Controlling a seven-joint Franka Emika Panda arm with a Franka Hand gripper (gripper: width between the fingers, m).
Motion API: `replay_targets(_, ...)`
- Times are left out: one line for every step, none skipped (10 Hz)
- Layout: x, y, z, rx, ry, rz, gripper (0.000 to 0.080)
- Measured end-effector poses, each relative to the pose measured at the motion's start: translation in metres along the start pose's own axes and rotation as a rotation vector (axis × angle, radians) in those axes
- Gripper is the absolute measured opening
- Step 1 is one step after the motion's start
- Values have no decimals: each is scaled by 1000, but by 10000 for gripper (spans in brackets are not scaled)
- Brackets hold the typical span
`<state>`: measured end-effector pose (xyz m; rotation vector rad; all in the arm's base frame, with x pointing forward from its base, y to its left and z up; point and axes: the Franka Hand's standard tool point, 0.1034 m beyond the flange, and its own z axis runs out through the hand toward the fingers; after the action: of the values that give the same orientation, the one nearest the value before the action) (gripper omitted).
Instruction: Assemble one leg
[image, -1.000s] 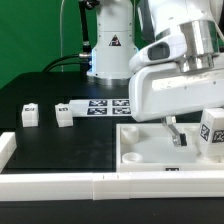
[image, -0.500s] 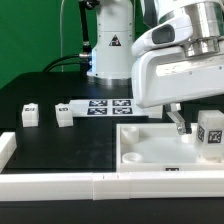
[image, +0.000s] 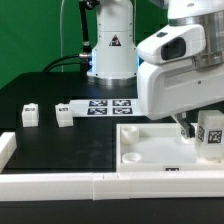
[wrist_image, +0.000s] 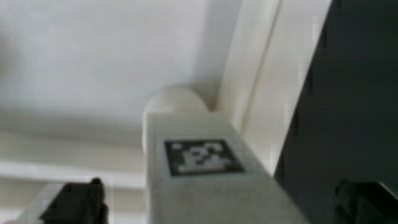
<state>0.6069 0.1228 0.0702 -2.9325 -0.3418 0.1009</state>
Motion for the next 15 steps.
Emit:
replay_targets(11,5,-1,3,2,2,648)
replay_targets(12,9,0,4,8,-5,648)
replay_targets(12,9,0,4,8,-4,521)
replay_targets(12,9,0,4,8,-5,521)
replay_targets(12,9,0,4,8,-4,382)
replay_targets(12,10,0,3,7,-4,291)
replay_targets(12,10,0,3,7,12,291)
replay_targets(12,10,0,3,7,29,291)
replay_targets(12,10,0,3,7,26,292)
replay_targets(12,10,0,5,7,69,292)
replay_targets(12,12,1,10,10,228,292)
replay_targets(12,13,1,18,19,395,292)
replay_targets(12,15,1,24,29,481,292)
replay_targets(13,15,2,30,36,642,292)
replay_targets(13,16,2,30,35,797,293)
